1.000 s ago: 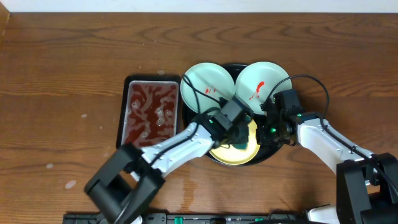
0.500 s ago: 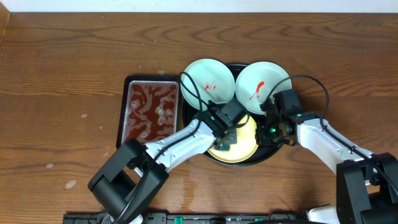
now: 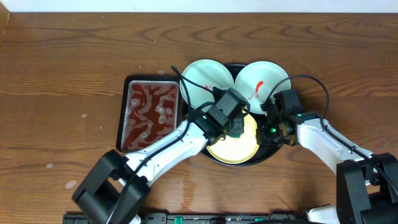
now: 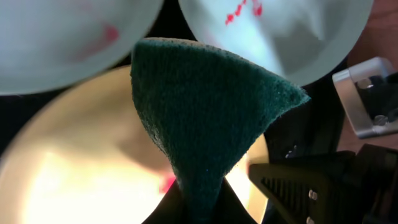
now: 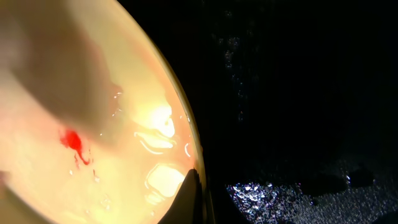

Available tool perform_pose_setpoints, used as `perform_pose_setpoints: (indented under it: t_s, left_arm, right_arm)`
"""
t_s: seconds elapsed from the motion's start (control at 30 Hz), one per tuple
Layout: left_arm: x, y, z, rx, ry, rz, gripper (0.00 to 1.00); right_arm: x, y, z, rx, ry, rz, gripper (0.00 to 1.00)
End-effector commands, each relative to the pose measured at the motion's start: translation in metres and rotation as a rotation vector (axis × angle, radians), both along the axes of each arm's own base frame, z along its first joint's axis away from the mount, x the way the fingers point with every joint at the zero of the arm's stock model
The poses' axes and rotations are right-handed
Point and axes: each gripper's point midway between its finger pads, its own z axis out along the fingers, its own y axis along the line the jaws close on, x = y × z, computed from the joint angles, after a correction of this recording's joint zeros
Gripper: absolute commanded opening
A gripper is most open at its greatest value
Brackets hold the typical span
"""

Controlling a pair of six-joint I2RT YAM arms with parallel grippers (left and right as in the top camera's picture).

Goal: Clean dirty plates on tray and stack at the side
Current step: 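Scrub the yellow plate with the sponge while the right gripper holds it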

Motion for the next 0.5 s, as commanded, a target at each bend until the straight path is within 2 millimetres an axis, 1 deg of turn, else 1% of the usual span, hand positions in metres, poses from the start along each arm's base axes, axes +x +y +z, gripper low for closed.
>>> perform_pose_setpoints:
  t_s: [0.0, 0.1, 0.13, 0.23, 0.3, 0.47]
  left_arm:
    - [-0.005, -0.011, -0.021, -0.018, 0.067, 0.016, 0.07]
    - [-0.009, -0.027, -0.036, -0.055, 0.098, -0.025, 0.07]
    - [-0.009, -0.028, -0.041, -0.05, 0.102, -0.026, 0.07]
    - [-0.007, -0.022, -0.055, -0.007, 0.103, -0.031, 0.07]
    - [-0.005, -0.01, -0.061, 0.046, 0.096, -0.043, 0.08]
    - [0.006, 0.042, -0.07, 0.257, 0.061, 0.041, 0.07]
  right_arm:
    - [-0.008, -0.001, -0.007, -0.031, 0.028, 0.019, 0.01]
    - [-0.009, -0.001, -0.008, -0.033, 0.032, 0.019, 0.01]
    - [-0.009, -0.001, -0.008, -0.033, 0.032, 0.019, 0.01]
    - [-0.009, -0.001, -0.008, -0.033, 0.032, 0.019, 0.01]
    - [-0.01, -0.001, -0.008, -0.033, 0.033, 0.019, 0.01]
    - [-0.01, -0.001, -0.008, -0.033, 0.034, 0.019, 0.01]
